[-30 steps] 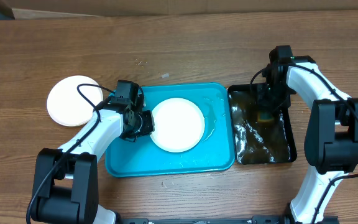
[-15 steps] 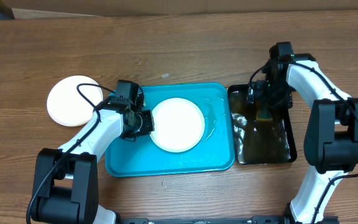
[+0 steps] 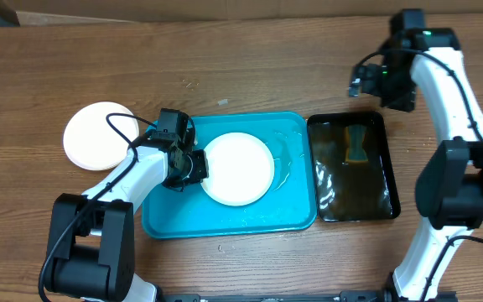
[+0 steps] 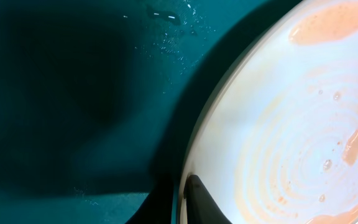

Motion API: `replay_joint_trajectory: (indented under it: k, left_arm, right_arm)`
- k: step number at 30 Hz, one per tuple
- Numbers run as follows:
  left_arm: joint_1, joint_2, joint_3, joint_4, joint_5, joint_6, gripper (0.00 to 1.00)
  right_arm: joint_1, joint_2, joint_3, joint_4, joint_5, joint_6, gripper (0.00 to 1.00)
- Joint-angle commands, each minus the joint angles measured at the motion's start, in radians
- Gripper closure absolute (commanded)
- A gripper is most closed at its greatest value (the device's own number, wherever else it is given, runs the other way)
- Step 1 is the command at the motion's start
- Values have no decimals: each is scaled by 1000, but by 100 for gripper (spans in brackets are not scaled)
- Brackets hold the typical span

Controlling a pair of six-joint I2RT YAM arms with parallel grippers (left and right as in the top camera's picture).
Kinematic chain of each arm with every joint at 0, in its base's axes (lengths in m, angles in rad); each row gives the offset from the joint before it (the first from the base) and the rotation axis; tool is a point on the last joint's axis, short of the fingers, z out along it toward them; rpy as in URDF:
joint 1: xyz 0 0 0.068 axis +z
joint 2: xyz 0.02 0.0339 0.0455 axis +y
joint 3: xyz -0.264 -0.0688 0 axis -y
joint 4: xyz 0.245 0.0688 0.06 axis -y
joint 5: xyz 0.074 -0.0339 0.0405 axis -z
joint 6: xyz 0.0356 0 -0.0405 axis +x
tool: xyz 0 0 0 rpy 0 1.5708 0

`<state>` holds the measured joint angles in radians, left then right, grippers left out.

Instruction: Clean dirty plates on tray and stack at the side

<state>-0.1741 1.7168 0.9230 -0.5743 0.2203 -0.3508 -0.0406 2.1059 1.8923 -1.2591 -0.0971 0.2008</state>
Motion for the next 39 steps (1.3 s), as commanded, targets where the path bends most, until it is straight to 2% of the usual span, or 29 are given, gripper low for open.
replay_joint_trajectory:
  k: [1, 2, 3, 4, 5, 6, 11, 21, 29, 39]
  left_arm:
    - [3, 10, 13, 4, -10, 18, 90]
    - [3, 10, 13, 4, -10, 18, 91]
    - [3, 10, 13, 5, -10, 18, 91]
    - [3, 10, 13, 5, -10, 18, 91]
    - [3, 10, 13, 5, -10, 18, 91]
    - [3, 10, 13, 5, -10, 18, 91]
    - [3, 10, 13, 5, -10, 18, 90]
    - [3, 10, 13, 5, -10, 18, 90]
    - [3, 10, 13, 5, -10, 18, 89]
    - [3, 10, 13, 4, -10, 18, 87]
  right_arm:
    - [-80, -13, 4, -24, 26, 62, 2]
    - [-99, -13, -2, -31, 26, 62, 12]
    - [-117, -13, -11, -35, 26, 62, 38]
    - [-132, -13, -19, -38, 26, 62, 73]
    - [-146, -13, -28, -41, 26, 62, 89]
    - [-160, -13, -41, -41, 26, 62, 96]
    - [-197, -13, -125, -35, 26, 62, 96]
    - [-170, -13, -283, 16, 24, 62, 96]
    - [-163, -13, -286, 21, -32, 53, 96]
    - [-199, -13, -203, -5, -66, 39, 96]
